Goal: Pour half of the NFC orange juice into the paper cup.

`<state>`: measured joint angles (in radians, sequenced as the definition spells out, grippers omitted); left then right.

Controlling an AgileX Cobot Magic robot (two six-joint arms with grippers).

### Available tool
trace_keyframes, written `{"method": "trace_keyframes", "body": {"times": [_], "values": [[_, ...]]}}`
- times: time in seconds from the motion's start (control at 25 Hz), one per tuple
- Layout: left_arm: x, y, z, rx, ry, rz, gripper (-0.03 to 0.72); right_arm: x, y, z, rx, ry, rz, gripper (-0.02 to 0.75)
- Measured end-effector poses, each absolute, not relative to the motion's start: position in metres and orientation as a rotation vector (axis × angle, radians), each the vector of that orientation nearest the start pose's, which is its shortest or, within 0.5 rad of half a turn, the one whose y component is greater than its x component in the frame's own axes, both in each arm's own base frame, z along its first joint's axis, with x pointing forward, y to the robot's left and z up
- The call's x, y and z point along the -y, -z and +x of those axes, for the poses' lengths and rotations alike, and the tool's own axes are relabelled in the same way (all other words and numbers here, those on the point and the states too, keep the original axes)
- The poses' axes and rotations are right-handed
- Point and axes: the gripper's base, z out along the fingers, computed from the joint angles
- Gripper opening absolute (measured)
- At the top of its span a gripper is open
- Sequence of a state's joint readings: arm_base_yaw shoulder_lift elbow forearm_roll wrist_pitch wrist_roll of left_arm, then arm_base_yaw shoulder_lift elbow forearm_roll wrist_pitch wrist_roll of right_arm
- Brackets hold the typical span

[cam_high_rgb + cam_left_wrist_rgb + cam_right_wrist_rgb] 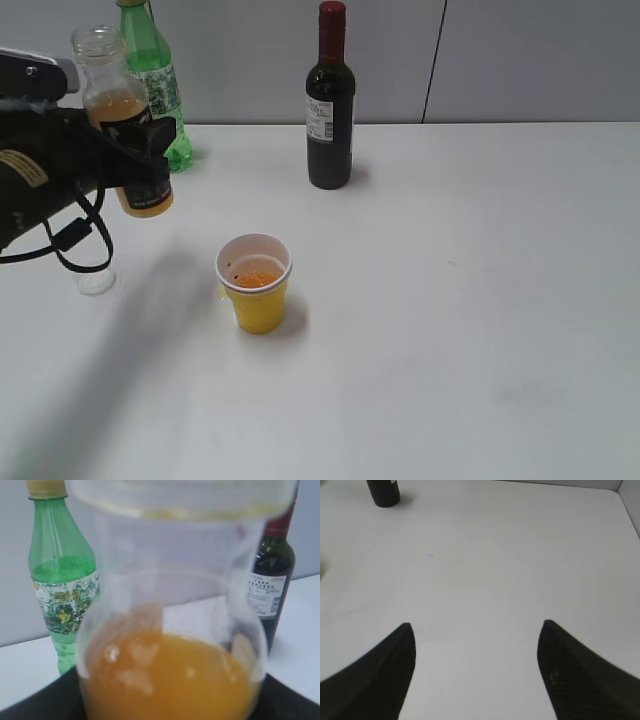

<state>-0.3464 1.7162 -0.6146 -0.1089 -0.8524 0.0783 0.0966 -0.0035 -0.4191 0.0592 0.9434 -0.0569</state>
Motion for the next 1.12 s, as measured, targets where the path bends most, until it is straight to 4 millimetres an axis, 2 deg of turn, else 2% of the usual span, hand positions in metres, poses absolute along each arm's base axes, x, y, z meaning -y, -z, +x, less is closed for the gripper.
{"method": "trace_keyframes", "body": {"times": [0.12, 0.24, 0.48, 0.68, 0.92, 1.12], "values": [[0.096, -0.18, 0.314, -1.687, 0.227, 0.246, 0.471, -0.005, -0.264, 0.008, -1.999, -0.096, -0.149, 0.572], [0.101, -0.173, 0.33, -1.663, 0.251, 0.284, 0.471, -0.005, -0.264, 0.008, -1.999, -0.096, -0.149, 0.572], [0.117, -0.144, 0.375, -1.619, 0.27, 0.303, 0.471, -0.005, -0.264, 0.008, -1.999, -0.096, -0.149, 0.572], [0.124, -0.121, 0.4, -1.621, 0.276, 0.311, 0.471, -0.005, -0.264, 0.008, -1.999, -0.096, -0.149, 0.572], [0.127, -0.105, 0.406, -1.645, 0.279, 0.317, 0.471, -0.005, -0.264, 0.008, -1.999, -0.096, -0.149, 0.572], [0.127, -0.1, 0.405, -1.657, 0.281, 0.331, 0.471, -0.005, -0.264, 0.008, -1.999, -0.096, -0.149, 0.572]]}}
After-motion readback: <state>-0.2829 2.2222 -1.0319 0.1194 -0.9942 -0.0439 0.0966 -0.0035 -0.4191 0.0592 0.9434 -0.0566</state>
